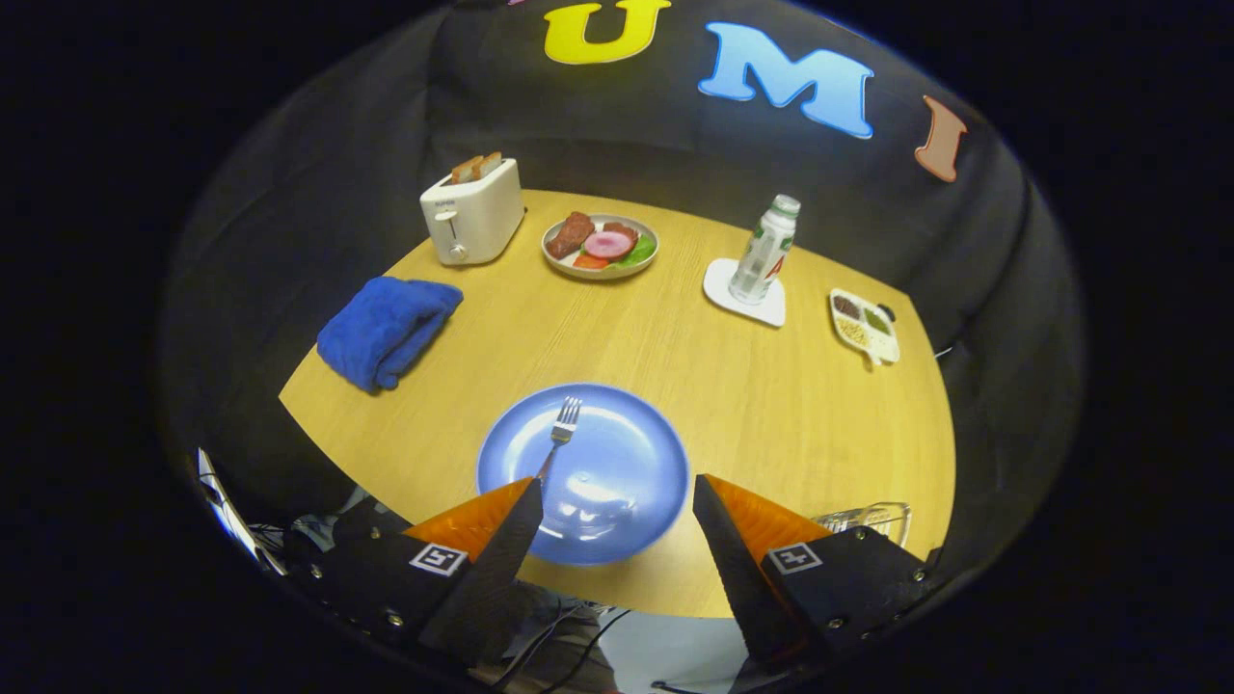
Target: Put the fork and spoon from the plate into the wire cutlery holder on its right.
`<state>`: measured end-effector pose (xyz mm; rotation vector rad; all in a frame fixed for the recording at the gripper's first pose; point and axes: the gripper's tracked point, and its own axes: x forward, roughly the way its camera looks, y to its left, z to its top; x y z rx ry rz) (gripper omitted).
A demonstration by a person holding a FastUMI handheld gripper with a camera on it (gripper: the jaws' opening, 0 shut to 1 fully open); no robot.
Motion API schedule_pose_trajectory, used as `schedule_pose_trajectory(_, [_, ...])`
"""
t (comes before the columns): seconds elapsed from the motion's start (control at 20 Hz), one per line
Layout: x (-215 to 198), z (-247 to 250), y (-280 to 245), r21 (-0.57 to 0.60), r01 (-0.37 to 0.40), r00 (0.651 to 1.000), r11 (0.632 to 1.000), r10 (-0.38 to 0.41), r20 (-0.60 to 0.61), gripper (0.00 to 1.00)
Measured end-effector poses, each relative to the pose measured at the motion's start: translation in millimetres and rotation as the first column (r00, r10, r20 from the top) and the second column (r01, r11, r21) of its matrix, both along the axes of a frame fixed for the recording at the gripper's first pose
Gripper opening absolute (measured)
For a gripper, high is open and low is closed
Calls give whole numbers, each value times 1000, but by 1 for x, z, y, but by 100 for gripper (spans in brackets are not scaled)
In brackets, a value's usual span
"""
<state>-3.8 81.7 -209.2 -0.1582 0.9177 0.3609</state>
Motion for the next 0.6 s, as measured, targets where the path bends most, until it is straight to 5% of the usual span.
schedule_pose_trajectory(0.6, [-12, -71, 42, -23, 28, 985, 999, -32, -168, 97])
